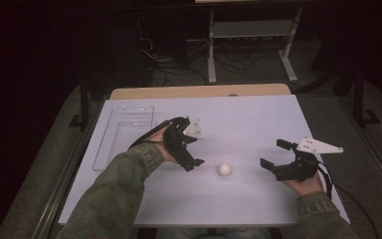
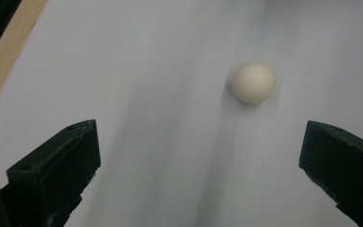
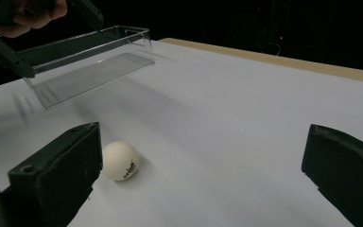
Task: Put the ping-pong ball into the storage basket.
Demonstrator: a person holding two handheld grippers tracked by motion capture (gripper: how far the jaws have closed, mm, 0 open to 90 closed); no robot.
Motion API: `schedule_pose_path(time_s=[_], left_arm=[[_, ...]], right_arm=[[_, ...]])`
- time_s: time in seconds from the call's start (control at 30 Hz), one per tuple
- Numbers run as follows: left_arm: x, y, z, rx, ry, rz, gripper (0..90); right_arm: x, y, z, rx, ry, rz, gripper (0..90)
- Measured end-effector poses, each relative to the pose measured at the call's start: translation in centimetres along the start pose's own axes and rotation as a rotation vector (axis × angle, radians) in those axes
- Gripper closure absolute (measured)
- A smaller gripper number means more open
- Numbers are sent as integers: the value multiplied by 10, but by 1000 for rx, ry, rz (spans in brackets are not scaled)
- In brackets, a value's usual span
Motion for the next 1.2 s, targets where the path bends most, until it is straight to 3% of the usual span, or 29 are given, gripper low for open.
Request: schedule_pose_path(time_s=[0.33,0.93,1.2], left_arm=[[-4,16,1,31,16,-19,0],[-12,51,9,143,51,-80,0],[-12,60,10,169,50,-70,0]], right_arm=[[0,0,1,-2,4,-3,0],[0,-2,3,2,10,1,0],[1,-2,4,3,11,0,0]])
Point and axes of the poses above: each handheld gripper's, and its own axes: y roughly forward along the jaws, x roughly out of its underside, z roughly to its right, the point moved 3 cm from there along y, roughly forward along the jaws, and after that the axes turned 9 degrees about z, right-handed, at the moved point
